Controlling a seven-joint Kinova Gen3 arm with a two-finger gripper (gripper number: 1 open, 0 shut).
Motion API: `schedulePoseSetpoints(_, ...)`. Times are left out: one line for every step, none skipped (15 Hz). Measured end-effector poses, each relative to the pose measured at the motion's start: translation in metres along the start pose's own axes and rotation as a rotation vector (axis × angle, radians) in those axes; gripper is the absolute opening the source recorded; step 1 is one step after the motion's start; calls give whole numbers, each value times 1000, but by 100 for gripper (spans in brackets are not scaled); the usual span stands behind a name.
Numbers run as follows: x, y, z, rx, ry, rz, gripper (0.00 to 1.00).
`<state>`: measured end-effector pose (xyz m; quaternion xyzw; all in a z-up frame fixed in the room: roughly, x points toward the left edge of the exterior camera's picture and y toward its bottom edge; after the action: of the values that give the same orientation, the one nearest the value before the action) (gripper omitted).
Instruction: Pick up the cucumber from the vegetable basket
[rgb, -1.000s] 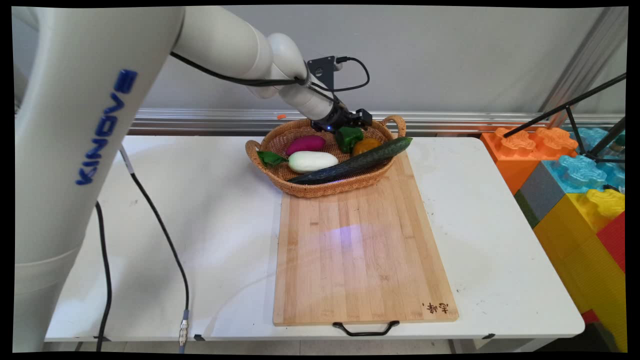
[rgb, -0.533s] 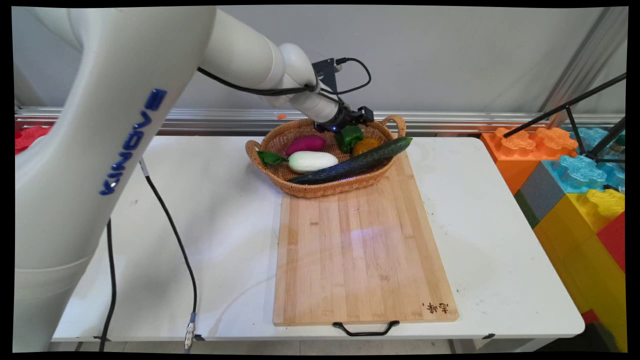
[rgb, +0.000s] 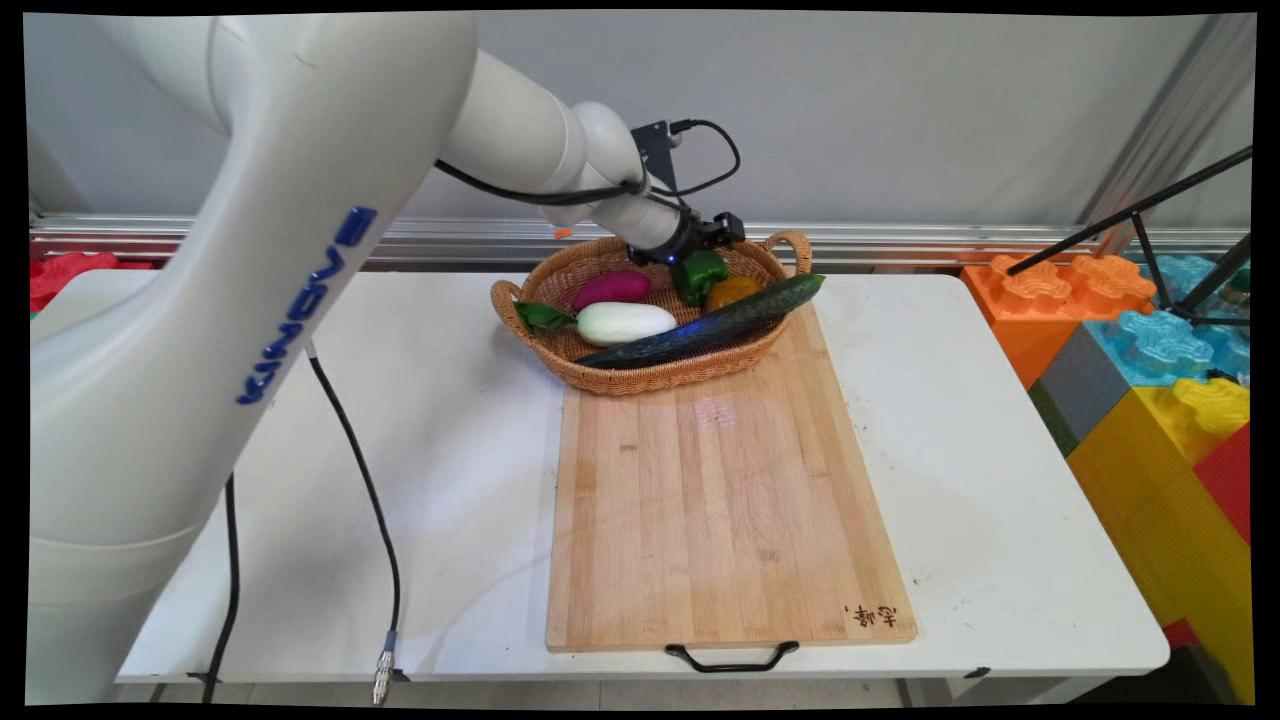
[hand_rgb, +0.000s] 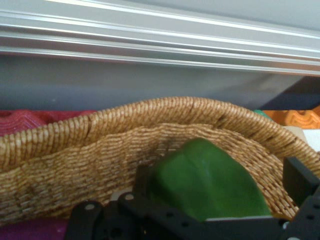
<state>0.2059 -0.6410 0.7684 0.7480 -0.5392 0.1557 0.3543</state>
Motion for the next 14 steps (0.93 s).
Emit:
schedulePoseSetpoints(-1,0,1,5,2,-1,100)
schedulePoseSetpoints(-2,-1,3,10,4,-2,100)
schedulePoseSetpoints(-4,-1,4,15,6,-1,100)
schedulePoseSetpoints(-5,-1,5,20,7,0,100)
schedulePoseSetpoints(-7,-1,6,25,7,2,100)
schedulePoseSetpoints(-7,-2,7,29,7,4,100)
schedulePoseSetpoints(-8,-2,7,33,7,7,100)
schedulePoseSetpoints(-9,-3,7,39,7,14,100)
schedulePoseSetpoints(-9,-3,7,44,7,20,100)
schedulePoseSetpoints(-10,-4,7,49,7,26,100)
schedulePoseSetpoints(-10,-5,6,54,7,32,100)
schedulePoseSetpoints(-11,-5,6,60,7,41,100)
schedulePoseSetpoints(-11,-6,5,66,6,50,0)
schedulePoseSetpoints(-11,-7,4,71,6,60,0)
